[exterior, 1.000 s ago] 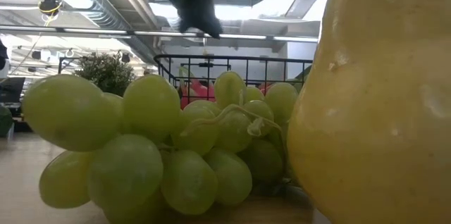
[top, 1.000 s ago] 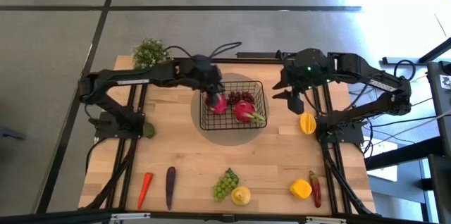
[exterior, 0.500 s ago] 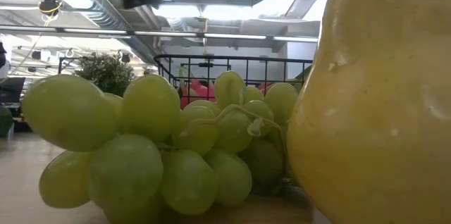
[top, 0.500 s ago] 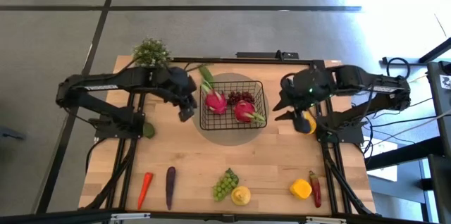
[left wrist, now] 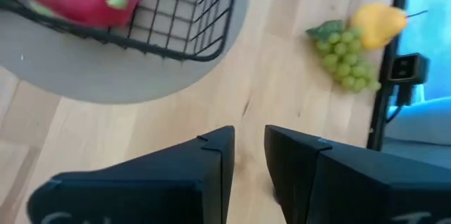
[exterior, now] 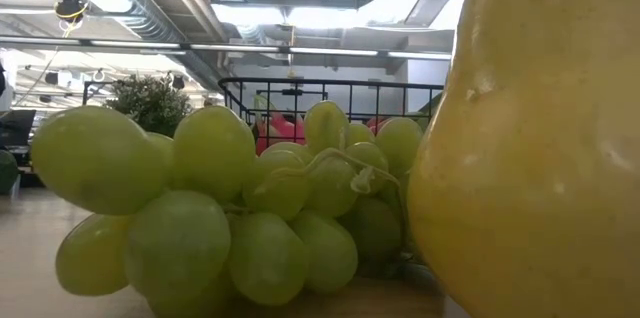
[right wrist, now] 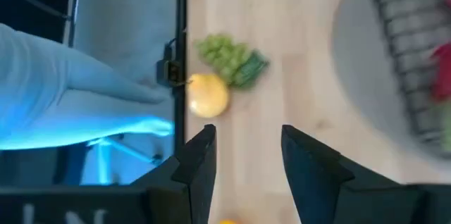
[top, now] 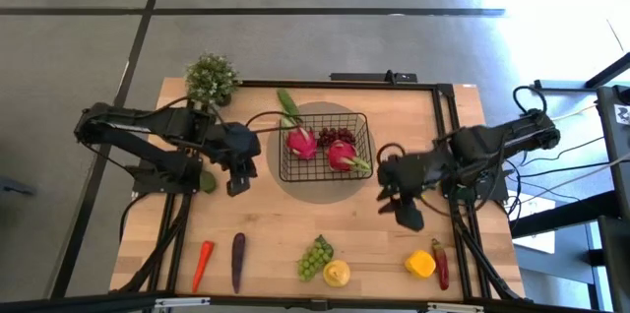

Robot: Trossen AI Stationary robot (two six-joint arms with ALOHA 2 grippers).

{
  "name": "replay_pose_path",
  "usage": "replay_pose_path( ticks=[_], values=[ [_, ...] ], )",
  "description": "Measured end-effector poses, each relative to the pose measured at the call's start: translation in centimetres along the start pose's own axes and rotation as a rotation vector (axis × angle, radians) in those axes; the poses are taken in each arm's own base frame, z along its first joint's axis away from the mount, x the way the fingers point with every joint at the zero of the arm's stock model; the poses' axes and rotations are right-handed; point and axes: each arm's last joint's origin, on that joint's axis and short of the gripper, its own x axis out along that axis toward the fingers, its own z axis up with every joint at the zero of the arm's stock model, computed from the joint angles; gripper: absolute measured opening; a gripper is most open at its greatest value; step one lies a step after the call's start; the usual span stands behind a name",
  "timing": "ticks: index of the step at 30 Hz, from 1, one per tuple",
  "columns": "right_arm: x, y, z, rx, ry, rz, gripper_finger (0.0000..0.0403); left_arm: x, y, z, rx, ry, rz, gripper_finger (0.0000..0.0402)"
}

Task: Build produce basket
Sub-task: Put the yellow bell pepper into the black wire basket

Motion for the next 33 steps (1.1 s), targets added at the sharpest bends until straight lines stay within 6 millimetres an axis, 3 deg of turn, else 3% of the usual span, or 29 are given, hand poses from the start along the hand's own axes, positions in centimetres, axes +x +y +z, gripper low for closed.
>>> replay_pose_path(
  ticks=[7, 15, 19, 33],
  values=[
    [3.0, 1.9, -1.0, 0.203, 0.137, 0.028, 0.0149, 0.0, -0.8, -0.4, -0.033, -0.001, -0.006, 0.0069],
    [4.9, 3.3, -1.9, 0.179, 0.241, 0.054, 0.0149, 0.0, -1.1, -0.6, -0.067, -0.018, 0.021, 0.0069],
    [5.3, 3.3, -2.1, 0.193, 0.300, 0.076, 0.0149, 0.0, -1.2, -0.6, -0.054, -0.017, 0.019, 0.0069],
    [4.4, 1.6, -4.2, 0.304, 0.513, -0.155, 0.0149, 0.0, -1.2, -0.6, 0.041, -0.016, 0.020, 0.0069]
  ],
)
